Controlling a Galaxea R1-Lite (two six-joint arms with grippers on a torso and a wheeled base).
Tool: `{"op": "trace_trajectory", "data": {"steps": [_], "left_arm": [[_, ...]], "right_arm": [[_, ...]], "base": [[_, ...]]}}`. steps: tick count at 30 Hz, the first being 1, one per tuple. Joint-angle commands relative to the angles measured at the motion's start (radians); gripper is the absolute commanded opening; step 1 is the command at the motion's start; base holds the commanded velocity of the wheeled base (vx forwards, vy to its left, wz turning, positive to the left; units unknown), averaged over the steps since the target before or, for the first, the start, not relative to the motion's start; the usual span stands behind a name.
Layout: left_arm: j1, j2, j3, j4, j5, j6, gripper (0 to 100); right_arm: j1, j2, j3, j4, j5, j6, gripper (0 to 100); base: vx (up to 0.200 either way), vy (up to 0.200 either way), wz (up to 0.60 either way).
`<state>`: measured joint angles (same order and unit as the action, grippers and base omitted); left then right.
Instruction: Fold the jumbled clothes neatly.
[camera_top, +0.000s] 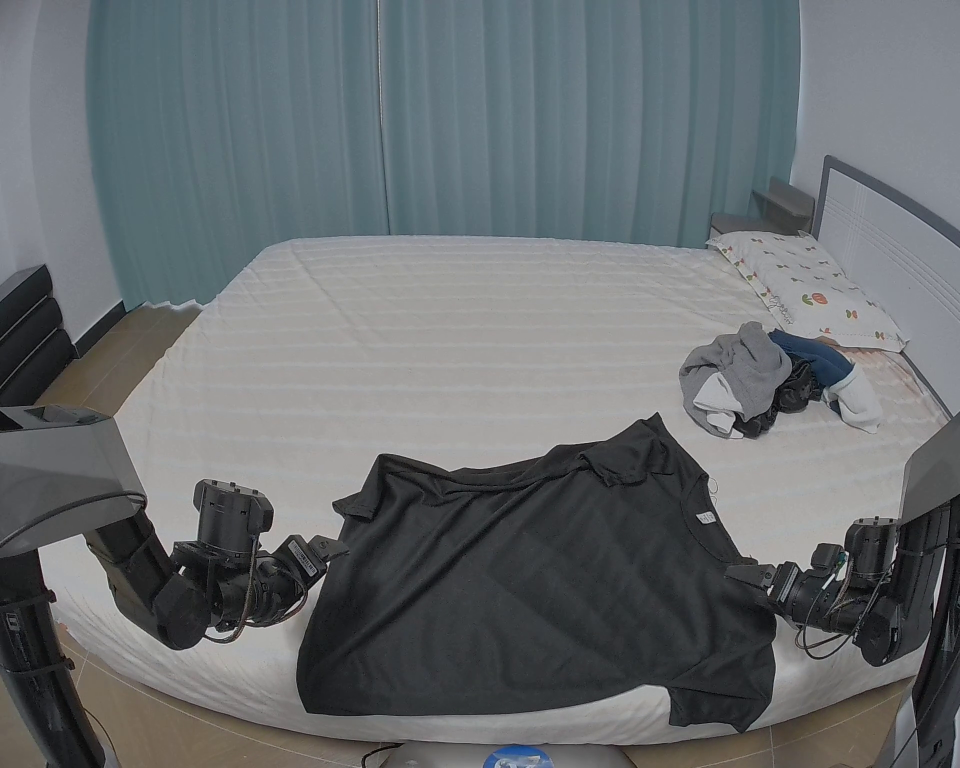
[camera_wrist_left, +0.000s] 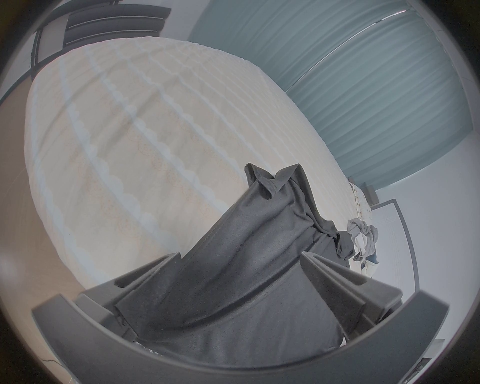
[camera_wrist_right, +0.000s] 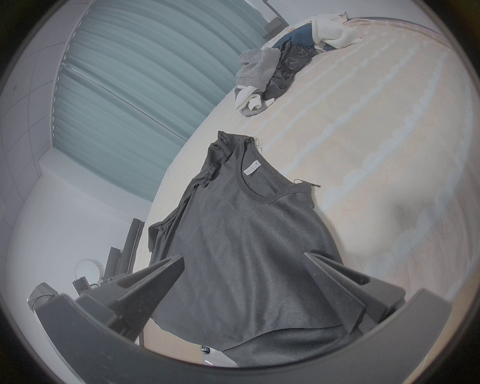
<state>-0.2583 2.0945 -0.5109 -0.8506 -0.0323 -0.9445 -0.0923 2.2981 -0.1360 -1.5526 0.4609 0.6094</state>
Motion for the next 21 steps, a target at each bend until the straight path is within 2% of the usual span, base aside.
{"op": "trace_trajectory", "data": {"steps": [1,3,10,12,15,21], "left_arm": [[-0.002,0.013,-0.003,0.001,0.002,0.0,100],[-0.007,0.019,-0.005,-0.001,0.002,0.0,100],[-0.002,0.016,-0.048,0.001,0.006,-0.02,100],[0.001,0.027,-0.09,0.002,0.014,-0.059,100],[0.004,0.044,-0.124,0.002,0.014,-0.063,100],[0.002,0.159,-0.279,0.002,0.02,-0.06,100]], "right_arm": [[0.002,0.006,-0.001,-0.008,-0.001,0.0,100],[0.002,0.006,0.001,-0.008,-0.001,0.0,100],[0.002,0.006,0.001,-0.008,0.001,0.0,100],[0.003,0.007,0.003,-0.008,0.001,0.0,100],[0.003,0.014,0.003,-0.008,0.001,0.0,100],[0.019,0.023,-0.001,-0.008,0.001,0.004,100]], "base": [[0.2,0.0,0.0],[0.2,0.0,0.0],[0.0,0.0,0.0],[0.0,0.0,0.0],[0.0,0.0,0.0],[0.0,0.0,0.0]]}}
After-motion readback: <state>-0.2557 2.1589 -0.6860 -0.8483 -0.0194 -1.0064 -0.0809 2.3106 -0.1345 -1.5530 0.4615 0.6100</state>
